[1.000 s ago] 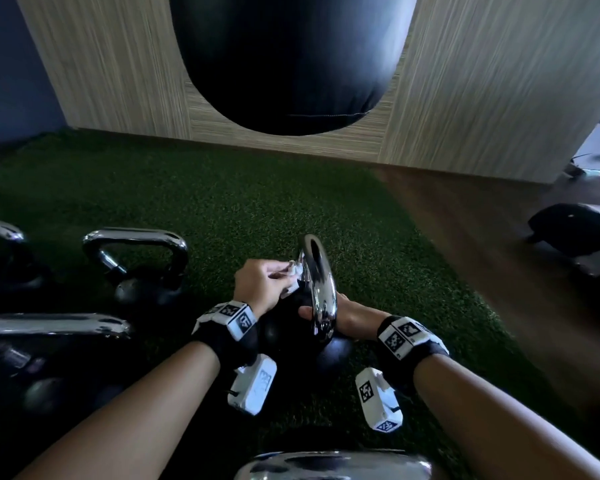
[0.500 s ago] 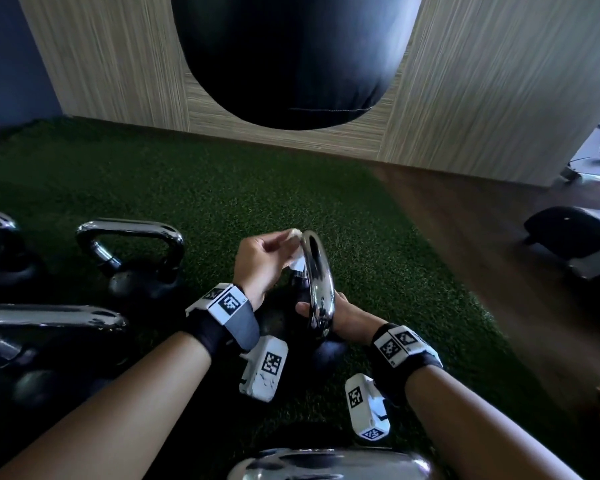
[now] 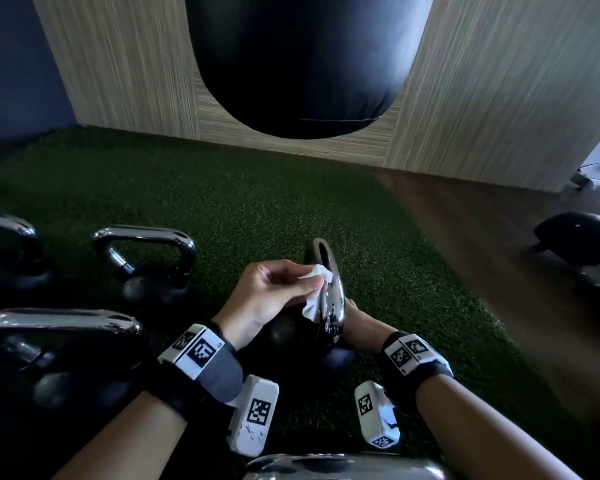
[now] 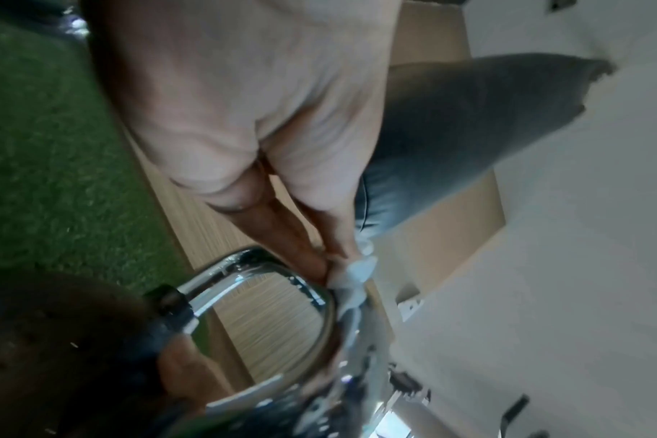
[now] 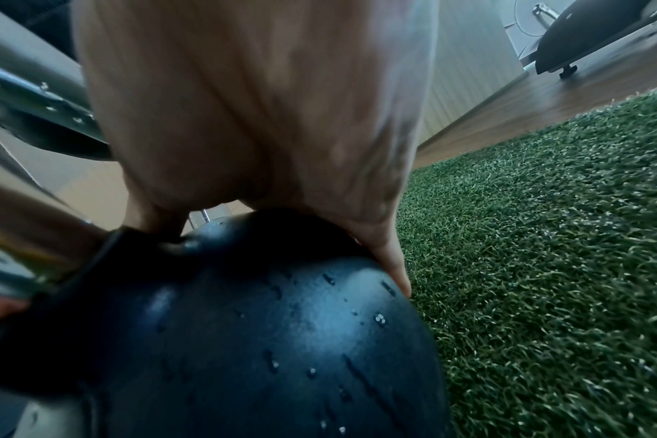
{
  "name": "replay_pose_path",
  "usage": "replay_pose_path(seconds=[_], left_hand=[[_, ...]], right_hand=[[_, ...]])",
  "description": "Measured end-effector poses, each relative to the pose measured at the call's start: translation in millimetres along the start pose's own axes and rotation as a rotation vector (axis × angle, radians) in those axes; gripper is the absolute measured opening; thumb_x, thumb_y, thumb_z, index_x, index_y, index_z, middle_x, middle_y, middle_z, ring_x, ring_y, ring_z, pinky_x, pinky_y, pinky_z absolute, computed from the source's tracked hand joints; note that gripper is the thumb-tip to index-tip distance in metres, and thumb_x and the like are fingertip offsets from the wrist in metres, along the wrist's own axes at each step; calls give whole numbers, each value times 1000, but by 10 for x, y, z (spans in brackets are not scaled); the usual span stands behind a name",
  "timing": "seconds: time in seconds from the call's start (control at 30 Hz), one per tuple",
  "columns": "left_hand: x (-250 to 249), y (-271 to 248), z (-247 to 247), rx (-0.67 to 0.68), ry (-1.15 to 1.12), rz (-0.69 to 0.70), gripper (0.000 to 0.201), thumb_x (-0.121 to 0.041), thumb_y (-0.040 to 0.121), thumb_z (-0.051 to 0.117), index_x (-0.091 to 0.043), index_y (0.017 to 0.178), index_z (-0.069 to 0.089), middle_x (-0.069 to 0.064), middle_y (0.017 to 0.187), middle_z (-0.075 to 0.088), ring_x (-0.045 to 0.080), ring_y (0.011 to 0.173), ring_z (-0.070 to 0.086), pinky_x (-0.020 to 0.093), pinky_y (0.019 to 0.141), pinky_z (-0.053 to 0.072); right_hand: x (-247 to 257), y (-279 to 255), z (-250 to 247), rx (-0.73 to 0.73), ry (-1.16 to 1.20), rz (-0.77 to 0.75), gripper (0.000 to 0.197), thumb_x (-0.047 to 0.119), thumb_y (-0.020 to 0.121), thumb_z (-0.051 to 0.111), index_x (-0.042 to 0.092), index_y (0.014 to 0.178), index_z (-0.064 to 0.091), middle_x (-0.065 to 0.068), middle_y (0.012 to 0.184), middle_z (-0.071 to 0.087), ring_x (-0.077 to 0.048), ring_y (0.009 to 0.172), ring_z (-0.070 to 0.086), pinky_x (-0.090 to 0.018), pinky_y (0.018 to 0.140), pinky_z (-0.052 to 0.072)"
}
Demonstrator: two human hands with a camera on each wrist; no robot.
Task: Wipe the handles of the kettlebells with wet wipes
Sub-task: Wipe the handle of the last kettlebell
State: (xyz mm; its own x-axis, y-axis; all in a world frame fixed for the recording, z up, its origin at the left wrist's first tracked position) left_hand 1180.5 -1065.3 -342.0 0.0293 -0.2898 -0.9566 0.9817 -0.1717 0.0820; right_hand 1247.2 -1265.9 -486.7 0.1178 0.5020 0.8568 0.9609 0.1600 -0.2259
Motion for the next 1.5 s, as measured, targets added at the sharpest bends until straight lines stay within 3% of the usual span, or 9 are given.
replay_pose_path(seconds=[0.3, 0.5, 0.63, 0.77, 0.9, 1.0, 1.17, 1.27, 1.5], left_hand=[[129, -243, -83, 216, 231, 80, 16, -14, 63, 88, -23, 65, 74, -4, 74, 76, 5, 73, 69, 16, 73, 52], [164, -363, -116, 172, 353, 162, 17, -17, 61, 94, -21, 70, 80, 2, 80, 80, 11, 78, 74, 23, 77, 55], [297, -372, -183, 160, 505, 138, 18, -21, 64, 97, -19, 72, 81, -1, 82, 80, 16, 84, 77, 32, 85, 58], [281, -352, -185, 184, 678, 169, 20, -18, 65, 97, -25, 70, 79, -7, 77, 78, 5, 76, 73, 20, 77, 53], [223, -399, -222, 130, 614, 131, 19, -21, 68, 96, -22, 75, 79, -2, 79, 79, 6, 74, 72, 23, 75, 56], [19, -398, -252, -12, 413, 63, 19, -16, 73, 91, -9, 83, 77, 7, 84, 79, 14, 76, 72, 33, 78, 59], [-478, -419, -136, -45, 116, 17, 18, -12, 79, 82, -5, 90, 70, 7, 76, 75, 10, 65, 70, 19, 59, 57], [-643, -408, -42, 2, 81, -16, 46, -29, 67, 87, 0, 99, 72, 17, 93, 77, 18, 78, 73, 28, 72, 64], [-770, -438, 94, 59, 100, 32, 21, -25, 68, 83, -11, 82, 76, 11, 85, 78, 16, 74, 73, 29, 74, 64]], right_hand=[[147, -157, -54, 11, -54, -41, 54, 56, 64, 70, 43, 115, 56, -11, 130, 56, -23, 114, 53, -43, 94, 54], [168, -189, -55, 31, -118, -67, 59, 55, 72, 73, 45, 127, 52, -6, 135, 55, -27, 127, 54, -48, 105, 51], [118, -146, -62, 12, -80, -45, 55, 77, 68, 77, 50, 109, 54, -12, 120, 56, -24, 105, 52, -52, 89, 53], [329, -300, -73, 103, -54, -54, 28, 45, 91, 74, 36, 111, 56, 6, 107, 64, -15, 96, 60, -37, 87, 53], [722, -595, -262, 175, -51, -76, 9, 14, 102, 61, 19, 110, 62, 7, 89, 75, -5, 77, 69, -23, 71, 58], [1004, -828, -635, 20, -158, -108, 24, 24, 94, 70, 30, 118, 69, 6, 97, 79, -8, 86, 74, -41, 87, 61], [1721, -1518, -805, -253, -138, -434, 31, 26, 79, 88, 36, 107, 79, 8, 88, 78, 0, 63, 63, -15, 59, 47], [2050, -1810, -652, -155, -111, -552, 39, 28, 69, 92, 38, 105, 81, 7, 93, 76, -20, 80, 71, -31, 74, 59], [2105, -1825, -616, -178, 88, -526, 47, 33, 62, 92, 20, 106, 81, 1, 97, 80, -24, 89, 78, -50, 88, 62]])
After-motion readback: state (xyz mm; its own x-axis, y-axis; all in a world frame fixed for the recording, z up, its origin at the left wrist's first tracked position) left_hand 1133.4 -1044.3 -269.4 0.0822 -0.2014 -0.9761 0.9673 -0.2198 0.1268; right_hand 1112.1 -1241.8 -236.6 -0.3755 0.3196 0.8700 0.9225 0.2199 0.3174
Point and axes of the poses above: each hand's wrist, its own y-axis towards the middle knuckle, its own z-axis out of the palm, x = y × z, the point moved 3 cm from there along y, towards the middle knuckle
